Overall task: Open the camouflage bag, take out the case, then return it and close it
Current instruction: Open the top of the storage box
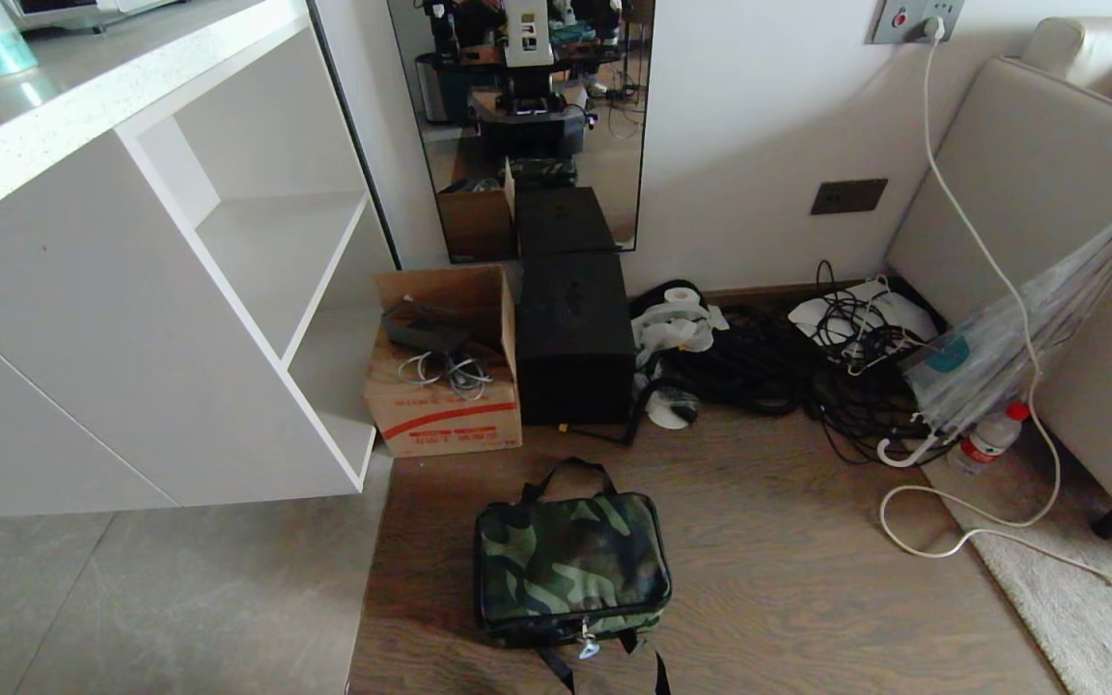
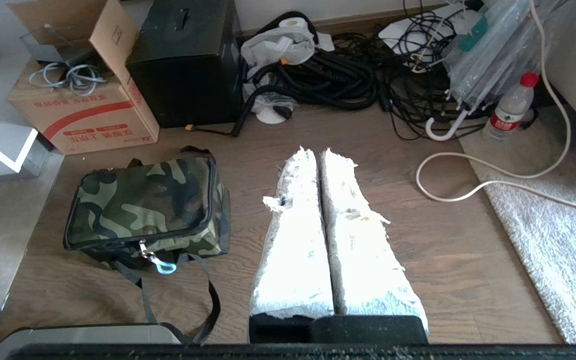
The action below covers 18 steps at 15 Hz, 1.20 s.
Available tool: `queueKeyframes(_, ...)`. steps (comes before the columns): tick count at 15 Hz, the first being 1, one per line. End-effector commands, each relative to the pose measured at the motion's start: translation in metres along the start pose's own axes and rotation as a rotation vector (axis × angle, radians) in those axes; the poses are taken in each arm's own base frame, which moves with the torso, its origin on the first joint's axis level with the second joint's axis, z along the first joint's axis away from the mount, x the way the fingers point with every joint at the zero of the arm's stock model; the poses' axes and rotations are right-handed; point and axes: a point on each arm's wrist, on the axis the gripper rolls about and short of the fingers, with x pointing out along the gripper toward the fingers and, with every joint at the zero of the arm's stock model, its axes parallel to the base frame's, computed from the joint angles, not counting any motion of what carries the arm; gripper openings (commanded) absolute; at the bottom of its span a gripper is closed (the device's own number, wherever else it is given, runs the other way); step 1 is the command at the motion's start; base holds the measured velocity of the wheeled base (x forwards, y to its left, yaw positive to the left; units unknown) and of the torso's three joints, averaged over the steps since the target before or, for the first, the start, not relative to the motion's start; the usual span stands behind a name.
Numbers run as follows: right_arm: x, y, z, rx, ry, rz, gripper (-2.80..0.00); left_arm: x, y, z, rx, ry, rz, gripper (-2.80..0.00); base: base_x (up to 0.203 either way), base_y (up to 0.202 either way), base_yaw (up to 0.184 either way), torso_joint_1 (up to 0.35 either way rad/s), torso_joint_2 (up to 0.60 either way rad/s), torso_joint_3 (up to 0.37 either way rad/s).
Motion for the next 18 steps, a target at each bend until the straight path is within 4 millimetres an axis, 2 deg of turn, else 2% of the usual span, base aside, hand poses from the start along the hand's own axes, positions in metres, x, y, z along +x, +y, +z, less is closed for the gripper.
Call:
queueKeyframes(1,0.0001,0.0000,0.0001,0.000,0.001,0.001,-2.80,0.0007,0.0001,-0.0025,0.000,0.009,0.001,-2.80,0.000,0.000,0.000,0.000,0.00,0.000)
queueKeyframes(13,0.0001,0.0000,-0.0001,0.000,0.002,0.001,-2.80,0.0007,0.0001,-0.0022,-0.005,0.006,0.001,-2.80,0.000,0.000,0.000,0.000,0.00,-0.002)
queueKeyframes(18,0.0001,0.0000,0.0001,0.000,0.001,0.001,-2.80,0.0007,0.0001,-0.0022,-0.006,0.006,0.001,-2.80,0.000,0.000,0.000,0.002,0.00,-0.159)
